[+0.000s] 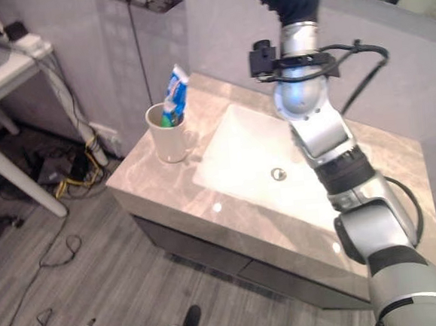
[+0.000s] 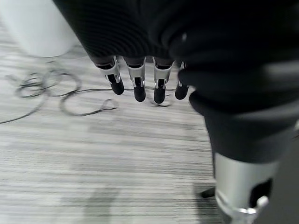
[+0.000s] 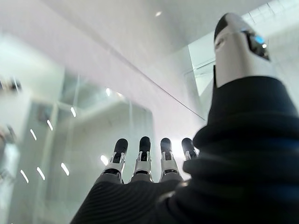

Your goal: Put brush and paste in cup on sink, flatten towel.

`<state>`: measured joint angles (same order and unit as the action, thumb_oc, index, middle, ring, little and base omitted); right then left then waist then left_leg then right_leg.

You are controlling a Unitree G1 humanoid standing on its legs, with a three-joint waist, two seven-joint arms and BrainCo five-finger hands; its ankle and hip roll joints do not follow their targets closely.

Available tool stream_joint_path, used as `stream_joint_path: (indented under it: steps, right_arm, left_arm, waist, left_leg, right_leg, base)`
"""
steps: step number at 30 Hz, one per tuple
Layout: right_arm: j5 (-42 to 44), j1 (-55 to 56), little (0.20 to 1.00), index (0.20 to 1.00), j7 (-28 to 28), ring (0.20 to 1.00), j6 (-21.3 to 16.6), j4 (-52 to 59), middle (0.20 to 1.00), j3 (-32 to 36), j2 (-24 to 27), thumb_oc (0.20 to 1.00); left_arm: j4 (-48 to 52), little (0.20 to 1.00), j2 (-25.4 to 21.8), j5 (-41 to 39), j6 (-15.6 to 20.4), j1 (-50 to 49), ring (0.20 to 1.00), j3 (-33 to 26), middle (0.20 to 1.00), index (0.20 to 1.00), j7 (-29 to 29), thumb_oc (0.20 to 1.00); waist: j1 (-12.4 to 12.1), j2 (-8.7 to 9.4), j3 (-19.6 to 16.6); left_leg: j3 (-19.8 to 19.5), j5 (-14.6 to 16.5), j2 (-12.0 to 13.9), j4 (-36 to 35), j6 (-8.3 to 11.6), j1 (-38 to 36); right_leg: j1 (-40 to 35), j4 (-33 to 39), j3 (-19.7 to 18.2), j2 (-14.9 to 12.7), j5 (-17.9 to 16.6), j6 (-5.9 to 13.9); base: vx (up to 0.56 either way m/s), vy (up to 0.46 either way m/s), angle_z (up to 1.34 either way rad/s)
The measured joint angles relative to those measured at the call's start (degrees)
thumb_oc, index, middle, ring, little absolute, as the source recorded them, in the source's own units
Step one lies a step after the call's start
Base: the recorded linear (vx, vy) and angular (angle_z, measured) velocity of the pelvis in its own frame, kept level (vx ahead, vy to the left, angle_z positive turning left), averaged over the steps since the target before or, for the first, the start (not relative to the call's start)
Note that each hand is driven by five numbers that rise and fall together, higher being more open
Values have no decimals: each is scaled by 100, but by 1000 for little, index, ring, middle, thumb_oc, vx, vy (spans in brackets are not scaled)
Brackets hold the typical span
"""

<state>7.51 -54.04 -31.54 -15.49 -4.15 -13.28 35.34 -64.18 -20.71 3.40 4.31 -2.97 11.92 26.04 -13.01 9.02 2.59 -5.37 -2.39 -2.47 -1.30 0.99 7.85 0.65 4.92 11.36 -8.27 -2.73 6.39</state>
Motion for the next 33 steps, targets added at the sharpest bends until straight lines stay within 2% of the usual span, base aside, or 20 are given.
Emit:
stream_joint_path:
  steps: [2, 3, 5, 6, 8, 10, 11, 14, 17, 19, 21, 23, 25, 28, 31, 33]
  right_arm:
    - [-259, 790, 1000, 1000, -76, 1000, 6, 389, 1000, 536, 264, 1000]
    - [-497, 1739, 1000, 1000, -96, 1000, 24, 877, 1000, 1125, 341, 1000]
    - [-730, 2421, 1000, 1000, -139, 1000, 28, 1061, 1000, 1414, 515, 1000]
    - [-805, 2625, 1000, 1000, -179, 1000, 51, 1055, 1000, 1504, 524, 1000]
    - [-967, 3430, 1000, 1000, -191, 1000, 25, 1358, 1000, 2153, 439, 1000]
    - [-1109, 4701, 1000, 1000, -162, 1000, 40, 1304, 1000, 2971, 404, 1000]
    - [-1111, 4729, 1000, 1000, -177, 1000, 71, 1254, 1000, 3003, 384, 1000]
    - [-1159, 5172, 1000, 1000, -172, 1000, 66, 1096, 1000, 3409, 296, 1000]
    - [-1168, 5520, 1000, 1000, -175, 1000, 18, 852, 1000, 3441, 154, 1000]
    - [-1273, 6214, 1000, 1000, -127, 1000, -48, 244, 1000, 3539, -400, 1000]
    - [-1139, 6497, 1000, 1000, -100, 1000, 131, -552, 1000, 3508, -982, 1000]
    - [-895, 6746, 1000, 1000, -81, 1000, 205, -925, 1000, 3455, -1172, 1000]
    - [-613, 7164, 1000, 1000, 0, 1000, 300, -1470, 1000, 3340, -1460, 1000]
    - [-300, 7157, 1000, 1000, 163, 1000, 347, -2758, 1000, 2933, -1531, 1000]
    - [-136, 6936, 1000, 1000, 343, 1000, 475, -3239, 1000, 2584, -1529, 1000]
    - [-95, 6839, 1000, 1000, 543, 1000, 471, -3265, 1000, 2380, -1539, 1000]
  left_arm:
    - [171, 1000, 82, 145, -35, -95, 1000, -54, 1000, 1000, -41, 1000]
    - [407, 1000, 112, 219, -64, -228, 1000, -66, 1000, 1000, -159, 1000]
    - [451, 1000, 140, 278, -82, -362, 1000, -80, 1000, 1000, -266, 1000]
    - [481, 1000, 143, 368, -81, -401, 1000, -209, 1000, 1000, -267, 1000]
    - [900, 1000, 138, 402, -91, -541, 1000, -581, 1000, 1000, -271, 1000]
    - [1004, 1000, 85, 361, -68, -570, 1000, -1126, 1000, 1000, -249, 1000]
    - [916, 1000, 24, 359, -87, -555, 1000, -1094, 1000, 1000, -268, 1000]
    - [1006, 1000, 0, 410, -51, -554, 1000, -828, 1000, 1000, -362, 1000]
    - [1020, 1000, 83, 453, -1, -404, 1000, -644, 1000, 1000, -443, 1000]
    - [1120, 1000, 80, 639, 37, -420, 1000, -618, 1000, 1000, -459, 1000]
    - [1118, 1000, 107, 696, 41, -572, 1000, -592, 1000, 1000, -466, 1000]
    - [1118, 1000, 135, 809, 35, -620, 1000, -530, 1000, 1000, -495, 1000]
    - [1197, 1000, 135, 850, 45, -602, 1000, -524, 1000, 1000, -501, 1000]
    - [1357, 1000, 137, 858, 55, -582, 1000, -406, 1000, 1000, -539, 1000]
    - [1362, 1000, 117, 882, 51, -572, 1000, -396, 1000, 1000, -628, 1000]
    - [1360, 1000, 104, 894, 52, -571, 1000, -382, 1000, 1000, -652, 1000]
  waist:
    - [153, -71, -61]
    - [297, -104, -102]
    - [570, -208, -121]
    - [714, -259, -128]
    - [767, -294, -138]
    - [912, -345, -147]
    - [1091, -394, -150]
    - [1360, -542, -137]
    - [1537, -602, -215]
    - [1527, -486, -292]
    - [1515, -476, -305]
    - [1693, -572, -245]
    - [1700, -611, -196]
    - [1708, -699, -53]
    - [1700, -755, 76]
    - [1702, -712, 197]
  left_leg:
    - [41, -2, 8, -51, 2, -93]
    - [133, -20, 35, -169, 10, -226]
    - [188, -49, 63, -248, 11, -301]
    - [265, -79, 84, -313, 4, -395]
    - [313, -81, 119, -380, 2, -523]
    - [448, -60, 165, -386, 0, -691]
    - [513, -49, 179, -385, -1, -707]
    - [579, -22, 206, -425, 43, -707]
    - [607, -10, 228, -418, 30, -800]
    - [629, -12, 258, -422, 37, -831]
    - [784, 25, 289, -420, 37, -938]
    - [875, 49, 270, -392, 26, -997]
    - [889, 53, 253, -392, 20, -1007]
    - [974, 82, 191, -392, -29, -1057]
    - [1081, 109, 142, -391, -76, -1071]
    - [1130, 110, 52, -361, -143, -1064]
  right_leg:
    - [-70, 1, -21, 6, 25, -20]
    - [-95, 1, -136, 16, 47, -26]
    - [-112, 1, -213, 40, 44, -24]
    - [-110, 1, -293, 50, 42, -22]
    - [-193, 1, -335, 84, 50, -29]
    - [-295, 4, -458, 118, 72, -43]
    - [-268, 2, -530, 132, 67, -43]
    - [-269, 25, -604, 152, 55, -38]
    - [-266, 45, -649, 174, 91, -35]
    - [-294, 37, -678, 211, 136, -29]
    - [-348, 41, -829, 227, 89, -80]
    - [-362, 21, -927, 210, 75, -61]
    - [-362, -4, -936, 203, 70, -56]
    - [-348, -33, -1046, 146, 3, -7]
    - [-262, -167, -1137, 84, 23, 36]
    - [-185, -217, -1223, 1, 45, 90]
  base:
    - [-4, -38, -18]
    - [0, -27, -29]
    - [-2, -33, -32]
    - [-22, -53, -26]
    - [-37, -71, -21]
    - [-56, -57, -28]
    - [-22, -49, -26]
    - [15, -12, -15]
    - [6, 10, -8]
    - [27, 21, -6]
    - [-17, 19, -41]
    - [-13, 38, -26]
    - [-71, 104, -12]
    - [-117, 149, -13]
    - [-75, 131, -17]
    - [-108, 158, -10]
